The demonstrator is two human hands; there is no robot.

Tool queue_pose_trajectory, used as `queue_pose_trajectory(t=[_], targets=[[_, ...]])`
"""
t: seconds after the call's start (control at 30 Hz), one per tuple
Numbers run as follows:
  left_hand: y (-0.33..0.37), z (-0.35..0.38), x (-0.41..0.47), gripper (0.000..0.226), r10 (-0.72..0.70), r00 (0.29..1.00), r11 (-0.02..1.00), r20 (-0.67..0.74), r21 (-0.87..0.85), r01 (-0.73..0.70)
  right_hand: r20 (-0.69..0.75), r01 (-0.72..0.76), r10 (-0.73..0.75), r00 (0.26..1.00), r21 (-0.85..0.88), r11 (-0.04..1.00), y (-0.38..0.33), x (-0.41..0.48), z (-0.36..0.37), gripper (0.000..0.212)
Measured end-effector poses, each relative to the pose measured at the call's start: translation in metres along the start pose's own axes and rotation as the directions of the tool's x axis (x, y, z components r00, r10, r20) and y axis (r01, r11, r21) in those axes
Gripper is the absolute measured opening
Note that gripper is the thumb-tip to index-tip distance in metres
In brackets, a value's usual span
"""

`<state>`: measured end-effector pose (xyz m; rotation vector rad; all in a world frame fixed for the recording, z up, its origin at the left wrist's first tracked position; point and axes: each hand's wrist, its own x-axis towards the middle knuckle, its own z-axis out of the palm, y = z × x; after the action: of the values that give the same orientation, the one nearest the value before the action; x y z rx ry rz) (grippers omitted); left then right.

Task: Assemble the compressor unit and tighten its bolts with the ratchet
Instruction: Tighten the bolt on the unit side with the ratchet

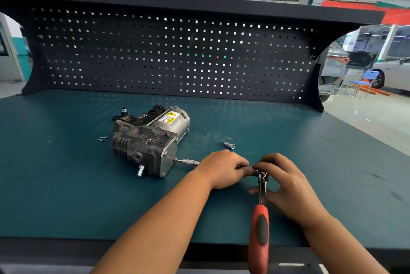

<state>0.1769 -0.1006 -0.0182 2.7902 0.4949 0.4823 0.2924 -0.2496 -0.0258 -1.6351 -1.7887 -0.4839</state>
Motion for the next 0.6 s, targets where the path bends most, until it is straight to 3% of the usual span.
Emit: queue_pose_trajectory(t=[0.17, 0.37, 0.53, 0.6], targets=[[-0.0036, 0.0006, 0.0027, 0.043, -0.022, 0.999, 0.999, 0.037, -0.049, 0.024, 0.088, -0.236, 0.225, 0.970, 0.163, 0.958, 0.0031, -0.0020, 0.0006, 0.064], [-0.0048, 0.0020, 0.0021, 0.043, -0.018, 0.994, 0.999, 0.110, -0.049, 0.024, 0.064, -0.263, 0.256, 0.965, 0.147, 0.954, 0.0018, -0.0009, 0.0051, 0.031], [-0.0039, 0.0022, -0.0004, 0.045, -0.029, 0.995, 1.000, 0.094, -0.003, 0.030, 0.078, -0.376, 0.368, 0.926, 0.249, 0.893, 0.0000, 0.0009, 0.0056, 0.047], [-0.0034, 0.0017, -0.0028, 0.051, -0.016, 0.997, 1.000, 0.070, 0.022, 0.014, 0.064, -0.393, 0.391, 0.918, 0.267, 0.880, -0.0009, 0.0039, 0.0085, 0.040]])
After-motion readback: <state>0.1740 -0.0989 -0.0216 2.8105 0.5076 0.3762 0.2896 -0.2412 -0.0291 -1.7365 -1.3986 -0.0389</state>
